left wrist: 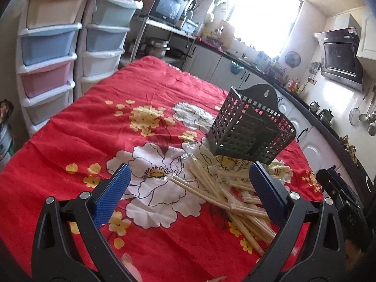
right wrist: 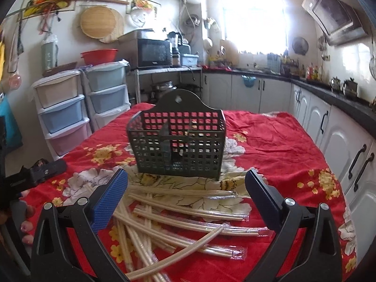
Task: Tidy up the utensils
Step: 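Move the left tool toward the chopstick pile while the right tool approaches beside it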
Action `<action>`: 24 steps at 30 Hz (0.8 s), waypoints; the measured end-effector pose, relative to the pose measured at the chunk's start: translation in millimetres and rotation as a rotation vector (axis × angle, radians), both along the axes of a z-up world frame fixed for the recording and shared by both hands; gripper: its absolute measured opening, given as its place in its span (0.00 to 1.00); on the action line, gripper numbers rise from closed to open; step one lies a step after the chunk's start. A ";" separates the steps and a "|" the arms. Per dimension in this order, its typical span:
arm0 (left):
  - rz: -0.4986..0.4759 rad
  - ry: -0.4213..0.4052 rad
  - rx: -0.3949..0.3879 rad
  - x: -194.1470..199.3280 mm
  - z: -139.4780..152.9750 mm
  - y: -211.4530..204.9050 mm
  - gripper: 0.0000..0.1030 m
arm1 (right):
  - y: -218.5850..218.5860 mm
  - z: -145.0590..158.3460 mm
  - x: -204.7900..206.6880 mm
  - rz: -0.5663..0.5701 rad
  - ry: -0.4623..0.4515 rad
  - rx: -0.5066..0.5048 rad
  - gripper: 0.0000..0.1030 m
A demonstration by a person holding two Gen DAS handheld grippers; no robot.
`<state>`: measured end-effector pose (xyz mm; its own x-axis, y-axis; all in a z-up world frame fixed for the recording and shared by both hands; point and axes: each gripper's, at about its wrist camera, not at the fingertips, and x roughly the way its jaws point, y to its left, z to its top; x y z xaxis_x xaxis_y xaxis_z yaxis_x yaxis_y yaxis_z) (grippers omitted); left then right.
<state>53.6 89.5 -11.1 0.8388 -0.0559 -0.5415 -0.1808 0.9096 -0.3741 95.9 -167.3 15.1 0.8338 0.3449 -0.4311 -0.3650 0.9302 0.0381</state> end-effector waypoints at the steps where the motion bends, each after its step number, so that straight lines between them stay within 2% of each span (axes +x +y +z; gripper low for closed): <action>1: 0.002 0.010 -0.002 2.3 -1.3 0.4 0.90 | -1.9 -1.1 5.1 -0.012 0.016 0.002 0.94; 7: -0.024 0.073 -0.068 14.7 -13.9 4.8 0.90 | -17.8 -12.7 36.8 -0.078 0.127 0.023 0.93; 15: -0.075 0.130 -0.148 26.7 -32.1 3.5 0.90 | -29.5 -27.4 66.3 -0.093 0.230 0.006 0.81; 18: -0.091 0.148 -0.170 30.1 -37.4 2.3 0.88 | -25.6 -29.6 71.1 -0.055 0.240 -0.014 0.78; 24: -0.107 0.199 -0.246 39.2 -51.1 6.1 0.74 | 3.1 -31.7 74.6 0.082 0.260 -0.068 0.68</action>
